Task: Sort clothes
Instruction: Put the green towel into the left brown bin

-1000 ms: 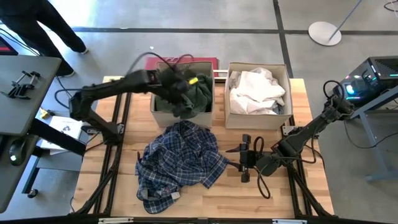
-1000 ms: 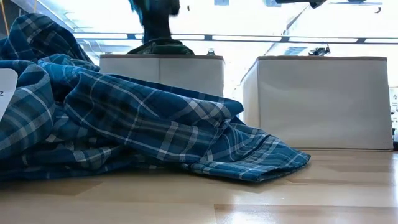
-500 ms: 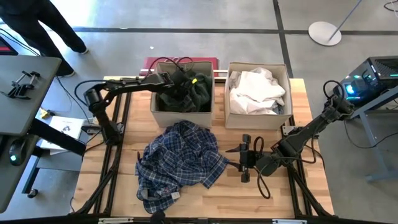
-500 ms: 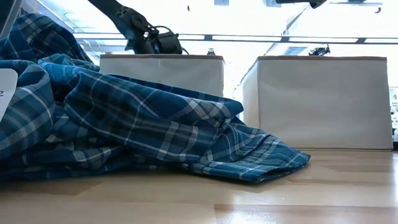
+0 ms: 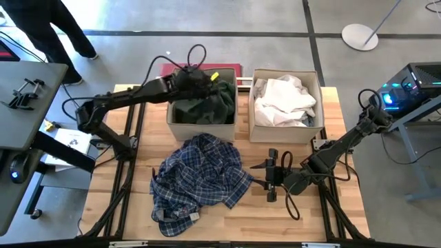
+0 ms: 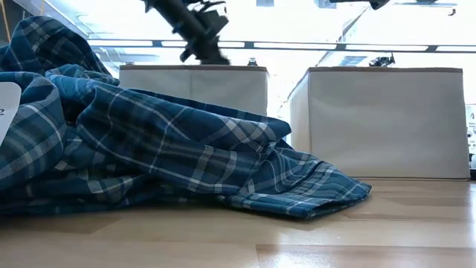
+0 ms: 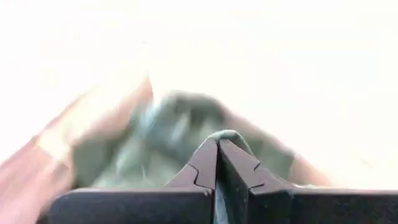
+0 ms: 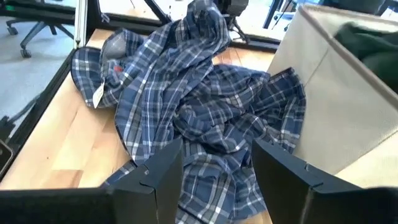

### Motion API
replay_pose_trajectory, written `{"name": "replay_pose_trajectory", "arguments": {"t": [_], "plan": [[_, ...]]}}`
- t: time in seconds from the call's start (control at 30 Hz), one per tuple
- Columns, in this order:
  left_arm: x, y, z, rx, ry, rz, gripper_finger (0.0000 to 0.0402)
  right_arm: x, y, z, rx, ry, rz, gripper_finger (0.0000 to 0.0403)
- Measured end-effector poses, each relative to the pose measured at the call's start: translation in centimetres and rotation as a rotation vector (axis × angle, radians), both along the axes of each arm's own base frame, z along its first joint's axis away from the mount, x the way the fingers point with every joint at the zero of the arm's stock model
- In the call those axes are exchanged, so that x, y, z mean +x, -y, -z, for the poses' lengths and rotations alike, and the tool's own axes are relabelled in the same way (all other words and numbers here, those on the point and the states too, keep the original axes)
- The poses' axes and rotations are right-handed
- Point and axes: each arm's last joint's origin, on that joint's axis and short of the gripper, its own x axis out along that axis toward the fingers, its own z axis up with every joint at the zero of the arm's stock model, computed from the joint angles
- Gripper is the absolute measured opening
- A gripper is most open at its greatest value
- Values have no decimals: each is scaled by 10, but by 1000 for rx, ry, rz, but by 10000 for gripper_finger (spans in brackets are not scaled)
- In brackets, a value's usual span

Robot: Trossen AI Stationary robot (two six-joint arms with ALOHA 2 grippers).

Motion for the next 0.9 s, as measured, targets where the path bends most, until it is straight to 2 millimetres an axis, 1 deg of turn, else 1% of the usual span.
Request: {"name": "replay_pose_trajectory", "arguments": {"t": [0.07,0.13,0.2,0.27,0.37,0.4,0.5,0.57,0.63,0.7,0.73,0.8,0.9], "plan": [[12,-7,2,45,66,7,3,0,0,0,2,4,1,179],[26,-17,17,49,77,1,3,1,1,0,3,4,5,179],[38,-28,41,14,51,-21,3,1,1,0,6,4,8,179],[47,-38,72,-42,-19,-52,3,1,1,0,7,5,9,179],[52,-49,122,-124,-190,-107,3,1,1,0,23,3,18,179],[52,-52,136,-139,-238,-122,3,0,1,1,25,-2,22,179],[52,-57,163,-163,-349,-148,3,-1,2,3,29,-20,32,179],[51,-59,171,-163,-384,-145,3,-1,3,4,29,-30,36,179],[51,-57,168,-147,-393,-134,3,-1,3,4,28,-30,36,179],[52,-51,156,-124,-383,-111,3,-1,3,4,24,-31,35,179],[52,-47,146,-113,-379,-97,3,-1,3,4,22,-31,34,179],[51,-39,121,-81,-340,-70,3,-1,3,4,19,-31,33,179],[45,-23,65,-18,-190,-37,3,-1,3,4,18,-34,33,179]]}}
